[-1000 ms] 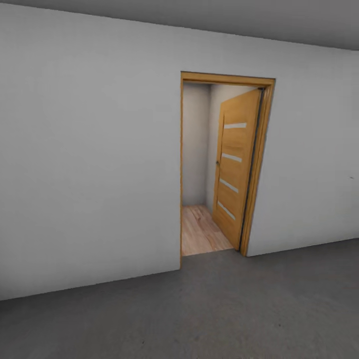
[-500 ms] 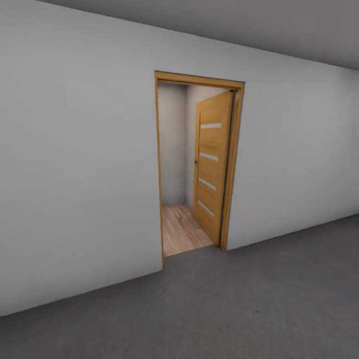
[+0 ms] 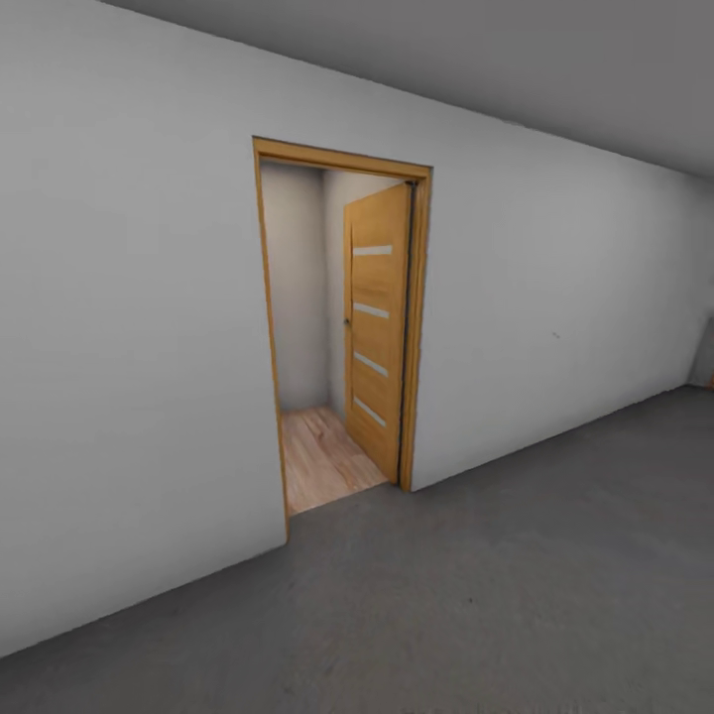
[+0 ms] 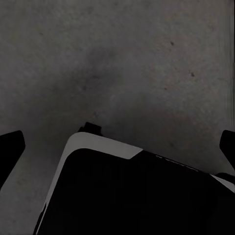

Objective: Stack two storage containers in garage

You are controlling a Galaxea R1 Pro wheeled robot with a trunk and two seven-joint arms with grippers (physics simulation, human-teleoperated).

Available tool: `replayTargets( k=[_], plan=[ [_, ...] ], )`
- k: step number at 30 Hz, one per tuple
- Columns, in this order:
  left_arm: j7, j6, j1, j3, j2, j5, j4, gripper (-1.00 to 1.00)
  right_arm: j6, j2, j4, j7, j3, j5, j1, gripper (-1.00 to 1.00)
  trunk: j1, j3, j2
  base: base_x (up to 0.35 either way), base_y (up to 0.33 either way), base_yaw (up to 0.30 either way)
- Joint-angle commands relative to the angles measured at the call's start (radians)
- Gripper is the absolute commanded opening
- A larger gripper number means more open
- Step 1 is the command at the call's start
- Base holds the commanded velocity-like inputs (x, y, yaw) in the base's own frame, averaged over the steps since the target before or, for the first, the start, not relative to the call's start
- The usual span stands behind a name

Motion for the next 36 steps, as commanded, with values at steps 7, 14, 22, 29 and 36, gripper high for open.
replayTargets(
  k=[7, 14, 22, 29, 36],
  plan=[
    [0.003, -0.003, 0.0, -0.01, -0.001, 0.006, 0.0, 1.0, -0.006, 0.0, 0.003, 0.0, 0.001, -0.008, -0.001, 1.0, 0.0, 0.0, -0.001, 0.0, 0.0, -0.294],
    [-0.003, -0.003, 0.0, -0.011, -0.001, 0.004, 0.0, 1.0, -0.006, 0.002, 0.003, 0.002, 0.006, 0.003, -0.001, 1.0, 0.0, 0.0, -0.001, 0.0, 0.0, -0.283],
    [-0.006, 0.022, 0.0, -0.012, 0.002, 0.0, 0.0, 1.0, -0.012, 0.0, 0.002, -0.007, 0.012, 0.01, -0.001, 1.0, 0.0, 0.0, -0.001, 0.186, 0.0, -0.058],
    [-0.008, 0.062, 0.0, -0.013, 0.005, -0.008, -0.001, 1.0, -0.017, 0.0, 0.002, -0.008, 0.016, 0.012, -0.001, 1.0, 0.0, 0.0, -0.001, 0.317, 0.0, -0.001],
    [-0.008, 0.062, 0.0, -0.013, 0.005, -0.008, -0.001, 1.0, -0.015, 0.0, 0.002, -0.01, 0.017, 0.011, -0.001, 1.0, 0.0, 0.0, -0.001, 0.32, 0.0, 0.0]
  ],
)
